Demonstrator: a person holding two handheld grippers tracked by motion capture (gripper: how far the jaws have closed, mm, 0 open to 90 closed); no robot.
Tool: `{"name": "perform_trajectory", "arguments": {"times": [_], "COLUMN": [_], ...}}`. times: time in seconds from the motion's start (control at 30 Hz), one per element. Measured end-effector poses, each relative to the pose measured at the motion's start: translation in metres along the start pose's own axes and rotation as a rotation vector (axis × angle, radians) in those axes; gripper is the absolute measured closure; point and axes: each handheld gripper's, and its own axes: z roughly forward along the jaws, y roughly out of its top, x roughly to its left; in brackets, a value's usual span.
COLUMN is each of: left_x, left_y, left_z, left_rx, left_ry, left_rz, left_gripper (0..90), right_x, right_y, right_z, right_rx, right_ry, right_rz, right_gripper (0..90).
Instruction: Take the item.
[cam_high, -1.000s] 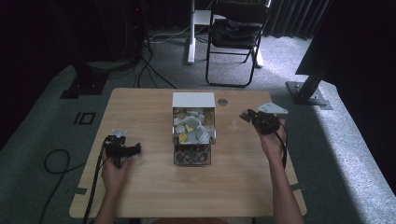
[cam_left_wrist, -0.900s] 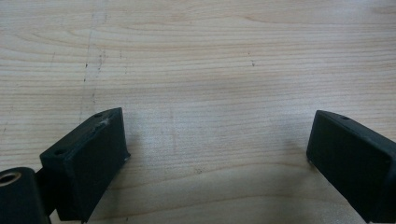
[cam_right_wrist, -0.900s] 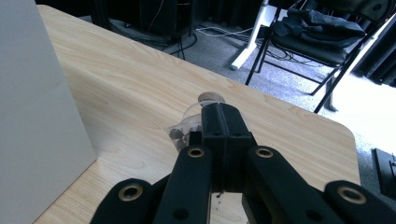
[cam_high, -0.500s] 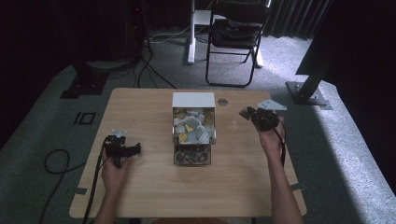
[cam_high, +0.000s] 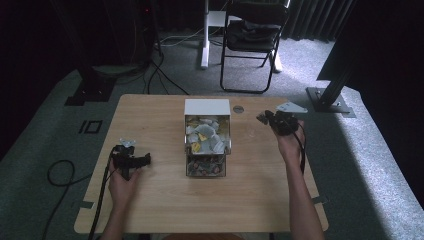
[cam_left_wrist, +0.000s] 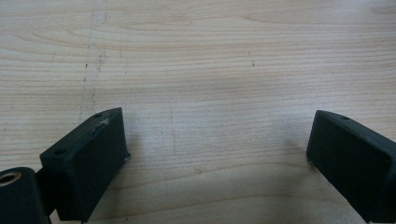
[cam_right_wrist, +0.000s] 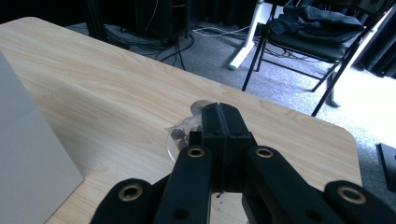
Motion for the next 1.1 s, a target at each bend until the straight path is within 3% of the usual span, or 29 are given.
{"name": "perform_trajectory", "arguments": {"times": [0.3,0.87,0.93,1.0,1.1], "left_x": [0.000,0.000,0.000,0.000,0.000], "left_y": [0.000,0.000,0.000,0.000,0.000], "left_z": [0.000,0.000,0.000,0.000,0.000], "left_rx": [0.000,0.000,0.000,0.000,0.000], "left_ry": [0.000,0.000,0.000,0.000,0.000], "left_rz": [0.000,0.000,0.000,0.000,0.000], "left_gripper": [5.8,5.8,5.8,5.8,5.8], "right_x": [0.001,-0.003,-0.004,-0.005,-0.006], "right_y": [0.006,0.010,0.008,0.007,0.007], "right_z": [0.014,0.037,0.039,0.039,0.037], "right_rx": [0.006,0.039,0.042,0.040,0.039], "right_ry": [0.001,0.010,0.010,-0.001,-0.008], "right_rz": [-0.005,0.038,0.047,0.070,0.078], "right_gripper": [90.0,89.5,68.5,61.0,57.8]}}
